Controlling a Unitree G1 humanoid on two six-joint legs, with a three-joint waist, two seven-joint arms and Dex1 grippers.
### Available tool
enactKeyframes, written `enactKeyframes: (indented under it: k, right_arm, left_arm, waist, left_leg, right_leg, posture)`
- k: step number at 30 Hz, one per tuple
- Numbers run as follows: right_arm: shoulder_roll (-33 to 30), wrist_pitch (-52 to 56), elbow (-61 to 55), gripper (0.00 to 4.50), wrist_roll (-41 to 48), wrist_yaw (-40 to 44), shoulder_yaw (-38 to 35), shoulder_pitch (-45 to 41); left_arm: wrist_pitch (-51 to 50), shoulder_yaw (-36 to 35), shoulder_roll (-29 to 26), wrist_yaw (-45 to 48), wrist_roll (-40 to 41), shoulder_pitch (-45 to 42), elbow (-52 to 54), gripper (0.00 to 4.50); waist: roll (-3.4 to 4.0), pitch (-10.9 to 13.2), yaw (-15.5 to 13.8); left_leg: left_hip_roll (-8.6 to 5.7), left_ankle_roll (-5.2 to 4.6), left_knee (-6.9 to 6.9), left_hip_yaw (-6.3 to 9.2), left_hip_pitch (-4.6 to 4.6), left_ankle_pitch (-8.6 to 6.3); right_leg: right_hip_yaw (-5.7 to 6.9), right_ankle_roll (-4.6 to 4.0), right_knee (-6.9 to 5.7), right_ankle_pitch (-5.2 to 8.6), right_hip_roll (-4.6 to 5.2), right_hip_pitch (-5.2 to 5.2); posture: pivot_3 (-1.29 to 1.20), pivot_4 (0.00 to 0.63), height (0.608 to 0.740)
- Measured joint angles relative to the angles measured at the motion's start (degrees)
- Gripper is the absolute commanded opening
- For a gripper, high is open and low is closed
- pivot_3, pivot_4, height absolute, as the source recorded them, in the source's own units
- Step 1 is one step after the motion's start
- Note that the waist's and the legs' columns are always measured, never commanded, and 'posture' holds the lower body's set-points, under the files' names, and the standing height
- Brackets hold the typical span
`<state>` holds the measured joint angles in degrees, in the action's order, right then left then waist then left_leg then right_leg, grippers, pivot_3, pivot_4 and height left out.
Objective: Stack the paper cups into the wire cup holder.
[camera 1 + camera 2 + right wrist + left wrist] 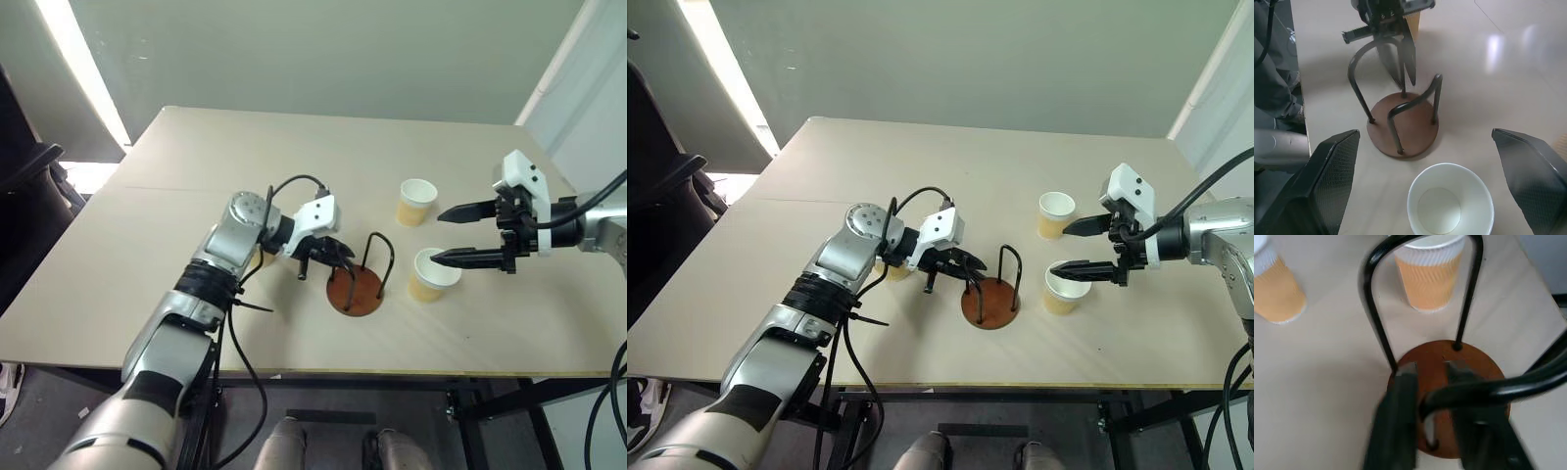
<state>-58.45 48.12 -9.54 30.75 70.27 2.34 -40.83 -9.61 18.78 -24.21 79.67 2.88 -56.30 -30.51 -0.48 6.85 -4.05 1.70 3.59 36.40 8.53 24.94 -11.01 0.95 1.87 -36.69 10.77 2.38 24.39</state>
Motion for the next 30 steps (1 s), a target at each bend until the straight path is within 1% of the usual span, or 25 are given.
enactKeyframes:
  k: [1,4,7,8,18,23,28,30]
  right_arm:
    - [0.0,0.0,0.0,4.5,0.1,0.0,0.0,0.0]
    - [0.1,-0.1,0.0,4.5,0.1,-0.2,0.0,0.0]
    - [0.6,-0.2,0.0,4.5,0.1,-0.3,0.0,0.0]
    - [0.7,-0.3,0.0,4.5,0.1,-0.3,0.0,0.0]
    - [1.6,-2.2,1.2,4.5,-0.6,0.3,0.6,-1.0]
    - [3.2,-4.4,4.6,4.5,-2.0,1.3,2.2,-4.8]
    - [4.3,-6.5,8.0,4.5,-4.3,3.6,5.1,-8.6]
    - [5.7,-8.3,10.5,4.5,-5.9,4.1,6.0,-10.3]
  left_arm:
    - [0.0,0.0,0.1,0.1,0.0,0.0,0.0,2.29]
    - [0.0,0.1,-0.3,1.3,-0.1,0.0,0.2,3.28]
    - [0.0,0.2,-1.6,1.7,-0.4,0.0,0.3,4.39]
    - [0.0,0.2,-2.0,1.8,-0.5,0.0,0.3,4.49]
    - [1.0,-1.0,-7.5,2.9,-0.3,0.0,3.3,4.49]
    - [-0.1,-5.7,-9.3,2.2,2.4,-0.8,4.3,4.49]
    - [-4.4,-9.6,-12.9,2.4,6.1,-1.4,8.9,4.49]
    - [-6.7,-11.1,-14.0,2.2,7.3,-1.4,10.4,4.49]
  waist:
    - [0.0,0.0,0.0]
    - [0.0,0.0,0.0]
    - [0.0,0.0,0.0]
    - [0.0,0.0,0.0]
    - [0.0,0.0,0.1]
    - [0.0,0.0,0.2]
    - [0.0,0.0,0.4]
    - [0.01,0.0,0.4]
  left_leg:
    - [0.0,-0.01,0.01,0.0,0.0,-0.01]
    - [0.0,-0.02,-0.01,-0.02,-0.01,-0.01]
    - [0.01,-0.02,-0.01,-0.02,-0.01,-0.01]
    - [0.01,-0.02,-0.01,-0.02,-0.01,-0.01]
    - [0.03,-0.05,-0.01,-0.02,-0.01,-0.03]
    - [0.04,-0.05,-0.03,-0.01,-0.01,-0.03]
    - [0.05,-0.08,-0.11,0.0,-0.02,-0.06]
    - [0.06,-0.08,-0.13,0.02,-0.01,-0.06]
  right_leg:
    - [-0.02,0.0,0.0,0.0,0.0,0.0]
    - [-0.02,0.02,0.0,0.01,-0.01,0.0]
    - [-0.02,0.02,0.0,0.01,-0.01,0.0]
    - [-0.02,0.03,0.0,0.01,-0.01,0.0]
    - [-0.06,0.01,0.06,0.02,-0.01,0.01]
    - [-0.07,-0.01,0.06,0.03,-0.01,0.03]
    - [-0.08,-0.09,0.12,0.08,0.0,0.06]
    - [-0.08,-0.12,0.1,0.1,0.01,0.1]
  posture:
    - [0.0,0.15,0.74]
    - [0.0,0.15,0.74]
    - [0.0,0.15,0.74]
    - [0.0,0.15,0.74]
    - [0.0,0.15,0.74]
    - [0.0,0.15,0.74]
    - [0.0,0.15,0.74]
    - [0.0,0.15,0.74]
